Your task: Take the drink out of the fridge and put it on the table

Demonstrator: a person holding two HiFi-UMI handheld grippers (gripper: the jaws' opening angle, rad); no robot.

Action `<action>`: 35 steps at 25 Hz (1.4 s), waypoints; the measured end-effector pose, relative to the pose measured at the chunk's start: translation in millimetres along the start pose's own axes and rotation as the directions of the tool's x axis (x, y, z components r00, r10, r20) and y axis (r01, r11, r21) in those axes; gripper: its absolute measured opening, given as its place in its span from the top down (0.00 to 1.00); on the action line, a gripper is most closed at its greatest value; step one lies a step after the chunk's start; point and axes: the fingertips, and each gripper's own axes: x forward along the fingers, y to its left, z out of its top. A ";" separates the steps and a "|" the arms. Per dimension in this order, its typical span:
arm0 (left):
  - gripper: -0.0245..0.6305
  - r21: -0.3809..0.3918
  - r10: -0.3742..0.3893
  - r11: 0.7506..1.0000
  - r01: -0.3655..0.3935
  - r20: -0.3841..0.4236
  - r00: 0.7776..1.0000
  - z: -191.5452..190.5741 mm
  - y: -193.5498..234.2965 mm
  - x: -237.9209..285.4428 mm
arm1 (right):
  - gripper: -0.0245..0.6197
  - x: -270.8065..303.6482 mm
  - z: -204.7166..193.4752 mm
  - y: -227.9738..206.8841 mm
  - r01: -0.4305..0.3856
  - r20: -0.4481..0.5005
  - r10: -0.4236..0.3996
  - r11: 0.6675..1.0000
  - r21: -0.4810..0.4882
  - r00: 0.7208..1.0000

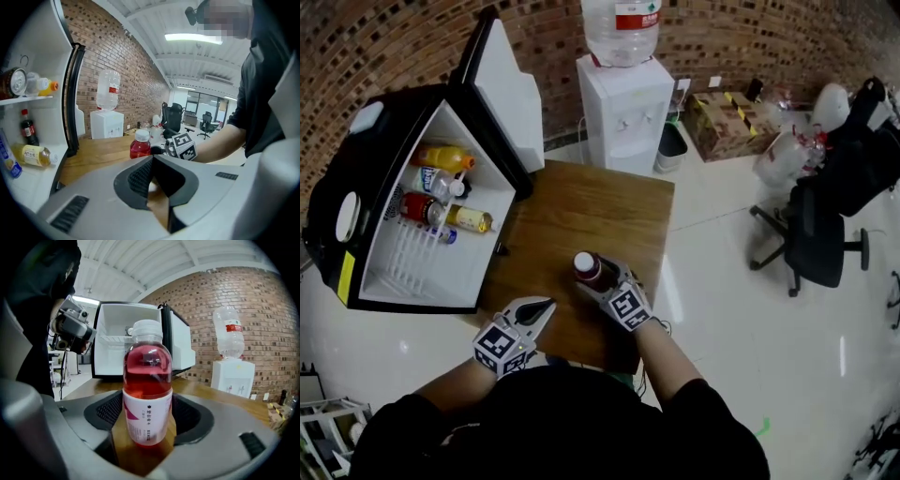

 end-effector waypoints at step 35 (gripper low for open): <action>0.97 -0.018 -0.261 0.960 0.279 0.297 0.919 55.5 -65.8 -154.1 | 0.97 -259.2 118.4 124.8 0.157 0.081 -0.203 0.908 0.388 0.976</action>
